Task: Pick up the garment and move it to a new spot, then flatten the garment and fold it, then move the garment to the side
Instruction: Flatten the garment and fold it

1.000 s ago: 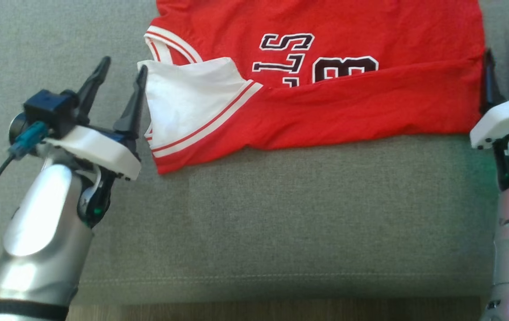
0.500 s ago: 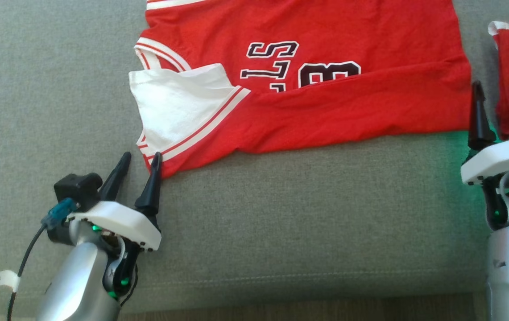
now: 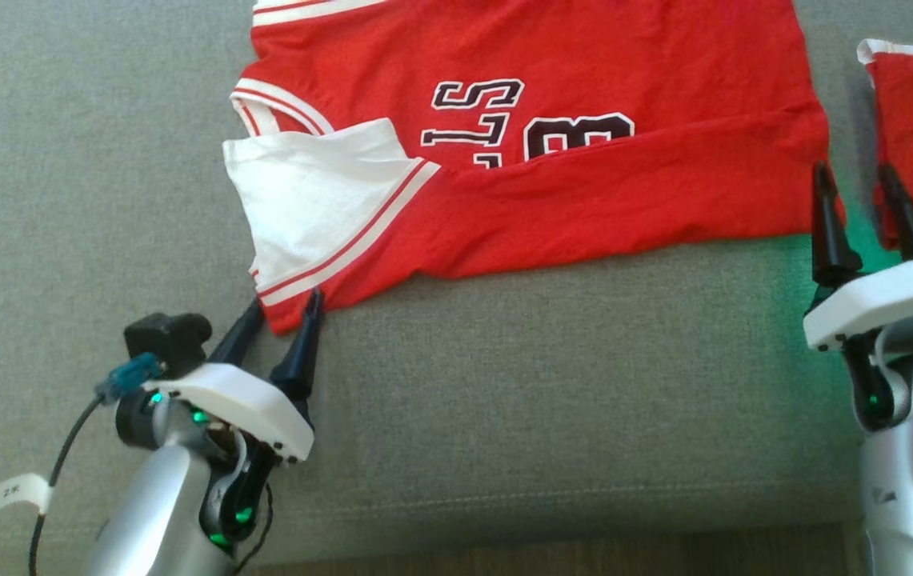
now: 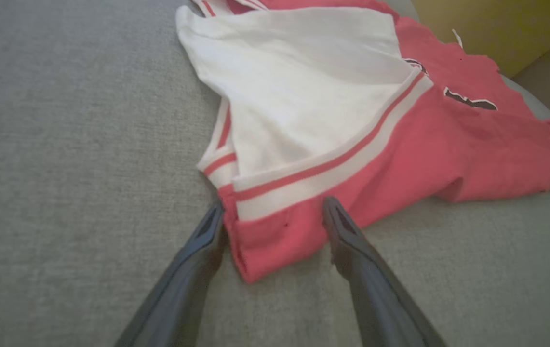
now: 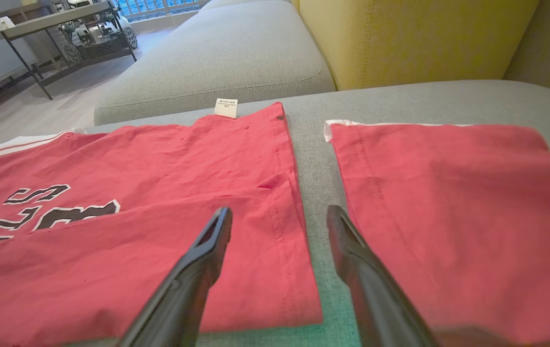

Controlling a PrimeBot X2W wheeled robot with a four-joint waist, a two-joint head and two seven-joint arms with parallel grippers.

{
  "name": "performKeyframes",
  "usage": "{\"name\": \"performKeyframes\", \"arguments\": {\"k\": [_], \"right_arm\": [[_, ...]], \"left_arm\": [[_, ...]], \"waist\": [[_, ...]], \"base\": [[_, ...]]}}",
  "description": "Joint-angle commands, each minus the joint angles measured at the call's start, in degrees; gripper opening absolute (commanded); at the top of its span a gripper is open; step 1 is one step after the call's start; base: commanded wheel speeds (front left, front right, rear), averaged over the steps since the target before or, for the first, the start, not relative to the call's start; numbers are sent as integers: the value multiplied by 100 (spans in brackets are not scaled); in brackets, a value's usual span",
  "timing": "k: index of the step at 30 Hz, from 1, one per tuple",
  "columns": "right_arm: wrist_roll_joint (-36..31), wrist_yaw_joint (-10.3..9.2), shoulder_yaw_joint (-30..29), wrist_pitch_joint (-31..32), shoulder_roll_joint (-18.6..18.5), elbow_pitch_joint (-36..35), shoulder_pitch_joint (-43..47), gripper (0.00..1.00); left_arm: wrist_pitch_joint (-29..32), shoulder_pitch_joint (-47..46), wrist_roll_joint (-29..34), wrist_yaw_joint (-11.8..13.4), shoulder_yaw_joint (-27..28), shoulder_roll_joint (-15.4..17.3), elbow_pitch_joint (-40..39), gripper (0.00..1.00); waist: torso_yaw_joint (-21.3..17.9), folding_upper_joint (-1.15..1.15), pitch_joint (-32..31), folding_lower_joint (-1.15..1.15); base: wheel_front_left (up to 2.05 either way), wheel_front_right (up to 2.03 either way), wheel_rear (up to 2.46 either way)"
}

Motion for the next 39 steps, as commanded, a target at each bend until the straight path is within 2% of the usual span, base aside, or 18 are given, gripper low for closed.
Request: {"name": "performKeyframes", "arguments": {"k": [1, 2, 3, 5, 6, 14, 20, 21, 22, 23, 30, 39], "right_arm": [[60, -2, 168, 17, 11, -203, 37, 100], [81, -2, 194, 32, 11, -192, 48, 100], [107, -2, 217, 59, 11, -174, 60, 100], [137, -2, 242, 121, 11, -141, 79, 100], [160, -2, 243, 163, 11, -111, 86, 100], [383, -2, 101, 435, 11, 413, -105, 100], [133, -2, 67, 537, 11, 903, -357, 100], [77, -2, 67, 531, 11, 976, -397, 69], [19, -2, 74, 514, 11, 1027, -421, 14], [-13, -2, 75, 496, 11, 1061, -429, 0], [-6, -2, 12, 535, 11, 792, -71, 0], [4, -2, -215, 1323, 11, -214, 947, 0]], "left_arm": [[164, 103, -30, 61, 95, 75, -78, 100], [248, 125, -15, 105, 71, 90, -117, 100], [313, 142, -4, 138, 52, 101, -160, 87], [360, 171, 33, 205, 40, 133, -260, 11], [371, 186, 42, 226, 40, 153, -310, 0], [348, 284, 95, 244, 61, 366, -670, 0], [366, 282, 124, 246, 44, 454, -734, 0], [371, 275, 130, 242, 33, 463, -739, 0], [371, 269, 148, 241, 20, 479, -740, 0], [367, 267, 161, 241, 13, 496, -738, 0], [292, 414, 197, 273, 65, 687, -867, 0], [484, 1234, 84, 397, 83, 950, -1475, 0]], "waist": [[1, 0, -16, 1], [1, 0, -27, 1], [1, 0, -38, 1], [0, 0, -52, 1], [0, 0, -58, 1], [44, 0, -70, 1], [85, 0, -89, 1], [104, 0, -99, 1], [121, 0, -112, 1], [135, 0, -128, 1], [162, 0, -258, 1], [145, 0, -474, 1]], "base": [[0, 0, 0], [0, 0, 0], [0, 0, 0], [0, 0, 0], [0, 0, 0], [0, 0, 0], [0, 0, 0], [0, 0, 0], [0, 0, 0], [0, 0, 0], [0, 0, 0], [0, 0, 0]]}}
